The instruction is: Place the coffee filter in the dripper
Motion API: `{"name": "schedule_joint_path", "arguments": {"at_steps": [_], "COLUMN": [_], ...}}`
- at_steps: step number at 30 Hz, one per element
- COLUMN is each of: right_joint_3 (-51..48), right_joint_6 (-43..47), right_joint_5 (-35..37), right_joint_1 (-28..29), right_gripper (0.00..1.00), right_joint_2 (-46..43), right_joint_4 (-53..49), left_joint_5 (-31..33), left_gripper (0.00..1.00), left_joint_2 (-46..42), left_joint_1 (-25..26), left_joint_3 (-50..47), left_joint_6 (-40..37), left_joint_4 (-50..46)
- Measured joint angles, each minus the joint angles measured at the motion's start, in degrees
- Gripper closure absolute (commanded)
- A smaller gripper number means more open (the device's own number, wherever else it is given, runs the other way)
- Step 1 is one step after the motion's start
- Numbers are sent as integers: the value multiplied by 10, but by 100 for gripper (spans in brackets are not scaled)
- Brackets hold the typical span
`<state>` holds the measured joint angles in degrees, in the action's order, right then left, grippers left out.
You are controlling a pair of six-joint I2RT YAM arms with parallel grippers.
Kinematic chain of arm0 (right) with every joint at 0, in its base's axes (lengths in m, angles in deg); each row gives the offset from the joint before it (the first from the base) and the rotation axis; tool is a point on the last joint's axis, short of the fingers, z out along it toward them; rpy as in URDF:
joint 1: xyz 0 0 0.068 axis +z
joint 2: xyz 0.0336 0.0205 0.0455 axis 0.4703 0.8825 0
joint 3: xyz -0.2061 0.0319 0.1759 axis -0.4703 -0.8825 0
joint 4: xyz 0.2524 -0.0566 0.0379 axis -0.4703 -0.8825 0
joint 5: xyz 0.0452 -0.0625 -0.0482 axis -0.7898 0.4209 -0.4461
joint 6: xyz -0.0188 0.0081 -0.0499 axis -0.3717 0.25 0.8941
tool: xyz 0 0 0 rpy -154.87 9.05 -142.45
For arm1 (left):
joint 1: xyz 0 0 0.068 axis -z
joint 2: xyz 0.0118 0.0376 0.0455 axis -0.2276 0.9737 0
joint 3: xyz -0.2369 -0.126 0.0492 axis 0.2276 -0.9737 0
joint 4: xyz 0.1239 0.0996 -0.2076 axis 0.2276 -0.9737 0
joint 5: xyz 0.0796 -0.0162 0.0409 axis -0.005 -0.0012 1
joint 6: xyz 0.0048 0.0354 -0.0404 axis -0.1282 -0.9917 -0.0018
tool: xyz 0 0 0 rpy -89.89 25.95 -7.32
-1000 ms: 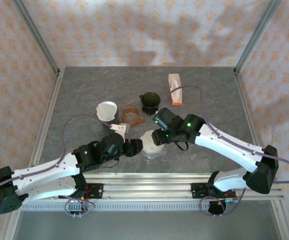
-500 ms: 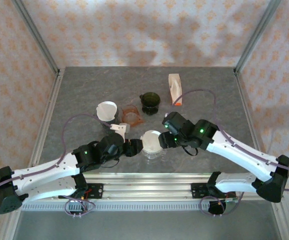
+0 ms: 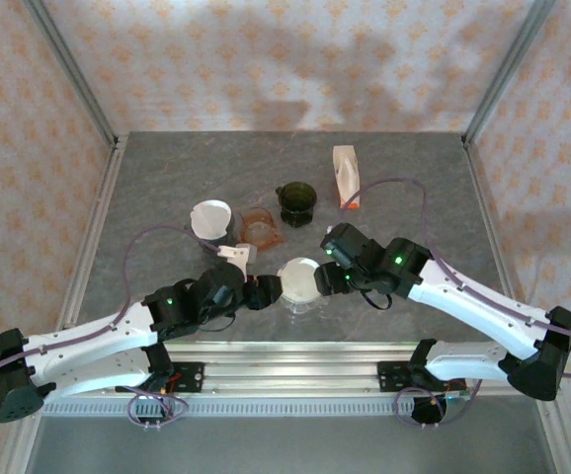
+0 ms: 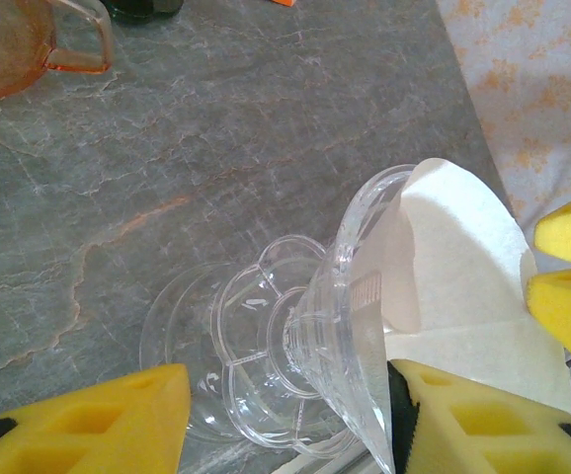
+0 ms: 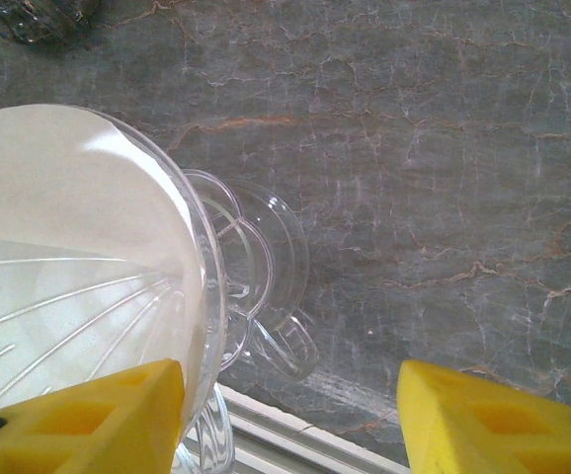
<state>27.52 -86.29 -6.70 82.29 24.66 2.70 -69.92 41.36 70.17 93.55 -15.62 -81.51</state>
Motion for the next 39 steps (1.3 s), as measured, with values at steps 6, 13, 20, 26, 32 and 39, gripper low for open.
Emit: {"name": "schedule_joint_path", "arguments": {"at_steps": [6,13,20,26,32,39], "right_joint_3": [5,5,5,5,5,5], "right_joint_6": [0,0,0,0,0,0], "right_joint_5": [-5,-13,-15,-15,-15,-17], "right_joint_1": [1,4,4,4,4,5], "right_gripper": [42,47,50,51,51,51], "right_joint_2": [0,0,0,0,0,2], "right_joint_4": [6,9,13,13,13,13], "left_joint_5": [0,-4,-19,-45,-55,-58], "left_gripper": [37,30,24,15,28,43], "left_joint_2": [-3,-31,-32,-1,23,31], "left_joint_1": [0,-13,-54,-54,-54,-61], "left_joint_3": [0,0,1,13,24,24], "left_joint_6": [0,0,-8,-28,-35,-33], "left_joint_4": [-1,-1,-1,2,4,4]}}
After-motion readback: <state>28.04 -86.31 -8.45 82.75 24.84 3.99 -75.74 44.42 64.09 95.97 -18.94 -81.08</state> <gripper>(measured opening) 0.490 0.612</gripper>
